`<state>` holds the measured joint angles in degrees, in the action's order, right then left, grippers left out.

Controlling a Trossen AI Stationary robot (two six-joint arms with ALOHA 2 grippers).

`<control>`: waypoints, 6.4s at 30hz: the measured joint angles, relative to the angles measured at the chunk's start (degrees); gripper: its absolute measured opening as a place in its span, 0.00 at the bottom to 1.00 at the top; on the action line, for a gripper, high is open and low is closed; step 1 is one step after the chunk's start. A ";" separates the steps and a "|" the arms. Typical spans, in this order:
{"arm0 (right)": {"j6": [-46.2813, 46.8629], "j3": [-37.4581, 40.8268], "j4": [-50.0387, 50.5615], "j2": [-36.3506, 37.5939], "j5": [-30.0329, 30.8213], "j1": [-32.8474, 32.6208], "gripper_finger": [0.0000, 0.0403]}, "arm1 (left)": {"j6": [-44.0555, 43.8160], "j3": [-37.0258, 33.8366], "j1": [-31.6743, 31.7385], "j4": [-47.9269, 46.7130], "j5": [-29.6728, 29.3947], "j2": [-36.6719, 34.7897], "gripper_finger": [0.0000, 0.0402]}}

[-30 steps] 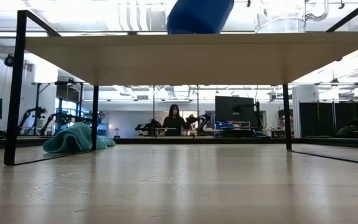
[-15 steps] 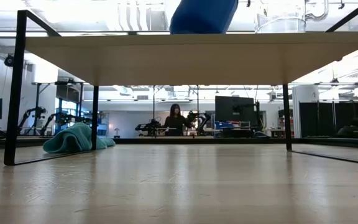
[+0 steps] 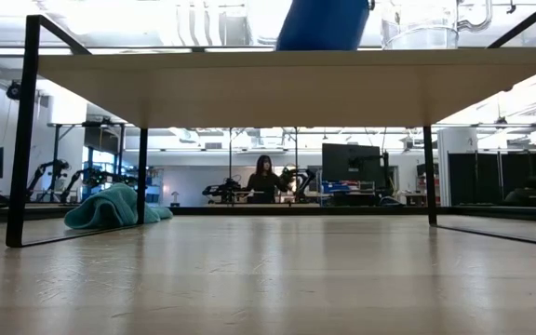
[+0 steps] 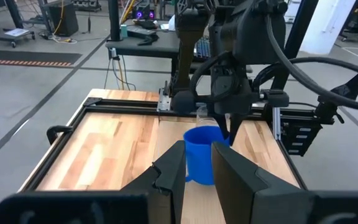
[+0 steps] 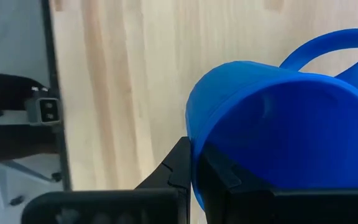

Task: Stack small to large cups/mugs on shelf
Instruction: Put the blue mug on the shelf, then put the purple glass on the shelf

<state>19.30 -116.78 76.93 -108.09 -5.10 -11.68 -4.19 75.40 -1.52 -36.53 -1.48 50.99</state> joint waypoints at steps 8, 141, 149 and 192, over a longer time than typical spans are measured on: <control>-2.79 0.12 0.59 0.01 3.82 -0.04 0.03 | 0.02 0.00 0.00 0.02 0.00 0.19 0.16; 0.23 -17.32 -4.19 1.76 -2.38 -3.65 0.17 | -16.51 3.50 -2.31 -31.07 9.12 1.41 0.16; 4.45 -17.34 -4.46 1.76 -2.37 -6.33 0.17 | -19.50 2.92 -5.10 -48.26 11.83 2.38 0.16; 10.68 -16.82 -5.73 1.17 -2.33 -8.20 0.16 | -19.01 -17.66 -31.23 -33.18 4.20 15.48 0.16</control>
<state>29.98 -133.60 71.20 -106.91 -7.44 -19.88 -23.20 57.74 -32.75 -69.72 2.72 66.48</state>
